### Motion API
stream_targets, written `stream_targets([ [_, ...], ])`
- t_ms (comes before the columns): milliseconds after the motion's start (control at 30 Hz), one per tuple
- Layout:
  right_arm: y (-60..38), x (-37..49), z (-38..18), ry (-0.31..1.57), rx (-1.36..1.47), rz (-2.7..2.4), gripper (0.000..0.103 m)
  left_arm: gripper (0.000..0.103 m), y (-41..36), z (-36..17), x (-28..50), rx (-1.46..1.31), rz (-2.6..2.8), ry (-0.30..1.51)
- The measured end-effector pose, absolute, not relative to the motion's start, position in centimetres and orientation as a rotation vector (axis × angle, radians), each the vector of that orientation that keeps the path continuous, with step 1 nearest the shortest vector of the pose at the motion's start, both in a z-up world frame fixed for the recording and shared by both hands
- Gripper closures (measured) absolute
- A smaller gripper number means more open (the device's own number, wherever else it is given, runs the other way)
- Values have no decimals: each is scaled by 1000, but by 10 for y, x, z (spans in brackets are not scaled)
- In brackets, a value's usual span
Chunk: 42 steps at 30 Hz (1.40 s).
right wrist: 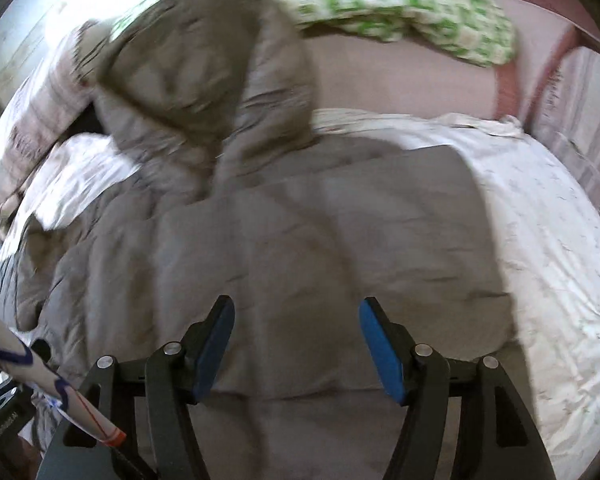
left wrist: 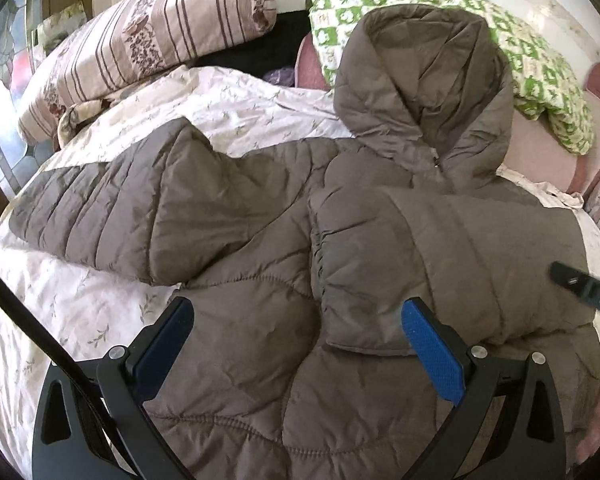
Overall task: Fold large clothes
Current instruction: 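Lower the sleeve onto the jacket chest and open the right gripper, then move the left gripper to the other sleeve cuff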
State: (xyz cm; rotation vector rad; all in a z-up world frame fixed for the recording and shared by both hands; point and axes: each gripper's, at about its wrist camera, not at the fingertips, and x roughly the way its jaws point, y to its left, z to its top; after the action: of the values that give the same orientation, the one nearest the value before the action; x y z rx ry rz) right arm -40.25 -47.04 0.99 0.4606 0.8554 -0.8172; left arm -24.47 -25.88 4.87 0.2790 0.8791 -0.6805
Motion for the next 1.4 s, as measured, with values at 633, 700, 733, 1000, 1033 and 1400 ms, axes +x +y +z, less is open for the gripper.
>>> stream_targets([
  [633,-420,-389,-6,943,347,-754,31,0,-247,60,-238,234,-685,885],
  [700,-408,-395,-9,967,349,-733,31,0,-246,61,-238,232,-682,885],
  [733,-403,-399,-12,986,353,-731,31,0,-245,62,-238,232,-682,884],
  [1000,-361,-443,-8,894,362,-731,31,0,-228,70,-226,233,-669,858],
  [1033,-358,-445,-10,885,364,-727,31,0,-223,71,-220,225,-662,862],
  [1400,-362,-440,-36,957,392,-660,31,0,-118,63,-113,91,-405,879],
])
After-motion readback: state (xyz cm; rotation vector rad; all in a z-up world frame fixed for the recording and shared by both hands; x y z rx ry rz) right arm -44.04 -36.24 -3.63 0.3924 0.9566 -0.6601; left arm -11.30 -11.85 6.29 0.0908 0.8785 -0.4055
